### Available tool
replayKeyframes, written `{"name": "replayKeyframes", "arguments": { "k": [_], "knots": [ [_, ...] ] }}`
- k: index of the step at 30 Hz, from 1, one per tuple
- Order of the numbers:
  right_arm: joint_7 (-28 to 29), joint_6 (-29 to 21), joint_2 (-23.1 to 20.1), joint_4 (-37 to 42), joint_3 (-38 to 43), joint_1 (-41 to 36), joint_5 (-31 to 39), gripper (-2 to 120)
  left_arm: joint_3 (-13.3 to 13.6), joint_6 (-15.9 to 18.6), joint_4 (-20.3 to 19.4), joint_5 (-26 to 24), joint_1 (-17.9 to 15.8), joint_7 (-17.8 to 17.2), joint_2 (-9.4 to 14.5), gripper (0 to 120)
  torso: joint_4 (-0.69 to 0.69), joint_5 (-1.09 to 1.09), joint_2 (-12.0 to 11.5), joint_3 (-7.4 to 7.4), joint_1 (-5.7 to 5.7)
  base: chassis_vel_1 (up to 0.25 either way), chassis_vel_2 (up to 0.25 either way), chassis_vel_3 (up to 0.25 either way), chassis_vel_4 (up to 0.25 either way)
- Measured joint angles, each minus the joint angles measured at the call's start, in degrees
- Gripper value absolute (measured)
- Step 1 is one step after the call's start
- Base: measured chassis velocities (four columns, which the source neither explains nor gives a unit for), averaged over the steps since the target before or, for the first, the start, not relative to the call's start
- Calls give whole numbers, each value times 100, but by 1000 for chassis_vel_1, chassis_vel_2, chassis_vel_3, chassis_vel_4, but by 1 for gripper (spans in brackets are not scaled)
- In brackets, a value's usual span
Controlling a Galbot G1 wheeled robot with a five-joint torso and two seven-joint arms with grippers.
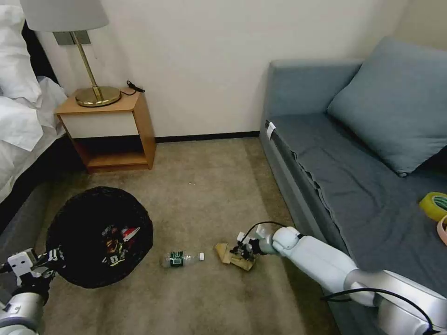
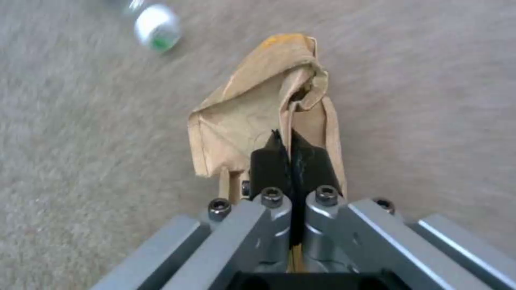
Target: Pick up the trash bin, then pick up the garbage on the floor and place it into the trash bin.
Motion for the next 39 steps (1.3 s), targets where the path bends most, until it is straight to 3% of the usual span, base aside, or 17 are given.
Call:
{"name": "replayKeyframes", "arguments": {
  "k": [5, 8, 9, 12, 18, 19, 24, 27, 34, 39],
  "knots": [
    [252, -154, -506, 744, 381, -74, 325, 0, 96, 0, 19, 13, -6, -5, 15, 1, -2, -1, 0, 0, 0, 0, 0, 0, 0],
    [500, -271, -942, 1931, 1038, -193, 786, 0, 227, 1, 24, 45, 2, -9, 20, 1, -2, -1, 0, 0, 0, 0, 0, 0, 0],
    [500, -271, -942, 1931, 1038, -193, 786, 0, 227, 1, 24, 45, 2, -9, 20, 1, -2, -1, 0, 0, 0, 0, 0, 0, 0],
    [718, -365, -1211, 3087, 1460, -228, 1599, 0, 360, 1, 24, 70, 5, -14, 42, 1, -2, -2, 0, 0, 0, 0, 0, 0, 0],
    [1411, -336, -1171, 4880, 1486, 190, 2785, 0, 550, 2, 24, 157, -25, -49, 33, 1, 0, -5, 0, 0, 0, 0, 0, 0, 0],
    [1411, -336, -1171, 4880, 1486, 190, 2785, 0, 550, 2, 24, 157, -25, -49, 33, 1, 0, -5, 0, 0, 0, 0, 0, 0, 0],
    [2001, -162, -845, 5641, 901, 693, 3165, 0, 593, 1, -48, 190, 7, -54, -28, 1, 0, -4, 0, 0, 0, 0, 0, 0, 0],
    [2364, -58, -391, 5820, 244, 1066, 3265, 0, 594, 1, -119, 182, 40, -59, -53, 1, -1, -5, 0, 0, 0, 0, 0, 0, 0],
    [2318, 39, 793, 5406, -523, 1244, 2977, 0, 593, 49, -296, 115, 97, -108, -70, 1, 2, -5, 0, 0, 0, 0, 0, 0, 0],
    [2126, 125, 1124, 4986, -786, 1107, 2656, 0, 587, 80, -364, 63, 105, -148, -70, 1, 0, -5, 0, 0, 0, 0, 0, 0, 0]
  ]
}}
